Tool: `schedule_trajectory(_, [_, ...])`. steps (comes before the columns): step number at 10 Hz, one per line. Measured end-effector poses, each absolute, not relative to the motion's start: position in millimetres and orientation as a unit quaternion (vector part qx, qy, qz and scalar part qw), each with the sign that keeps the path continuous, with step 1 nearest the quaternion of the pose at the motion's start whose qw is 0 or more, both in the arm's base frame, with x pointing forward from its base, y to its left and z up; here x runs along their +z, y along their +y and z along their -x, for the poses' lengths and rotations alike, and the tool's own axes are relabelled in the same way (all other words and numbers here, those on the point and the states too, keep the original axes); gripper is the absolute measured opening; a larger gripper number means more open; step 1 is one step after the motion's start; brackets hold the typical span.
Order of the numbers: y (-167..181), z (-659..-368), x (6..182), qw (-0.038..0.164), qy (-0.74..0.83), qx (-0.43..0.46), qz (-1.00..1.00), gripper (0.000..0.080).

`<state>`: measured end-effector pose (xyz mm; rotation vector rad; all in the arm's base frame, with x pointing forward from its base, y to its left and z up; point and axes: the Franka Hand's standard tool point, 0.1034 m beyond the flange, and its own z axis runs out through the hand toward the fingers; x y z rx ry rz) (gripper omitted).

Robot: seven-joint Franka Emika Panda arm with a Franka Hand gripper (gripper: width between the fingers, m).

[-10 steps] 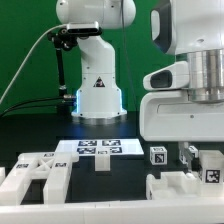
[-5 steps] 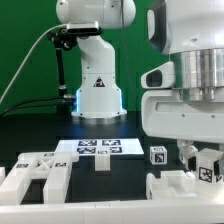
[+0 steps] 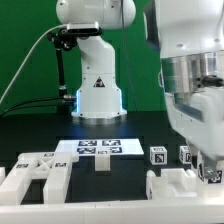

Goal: Assemble chair

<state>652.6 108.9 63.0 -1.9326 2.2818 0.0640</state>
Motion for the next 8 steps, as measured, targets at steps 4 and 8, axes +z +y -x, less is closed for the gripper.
schedule_trajectory(4, [101.2, -647.8, 63.4, 0.074, 0.839, 0.026, 0.539, 0.0300])
schedule_trajectory(8, [98.5, -651.6, 75.3, 0.083, 0.816, 0.019, 0.572, 0.0479])
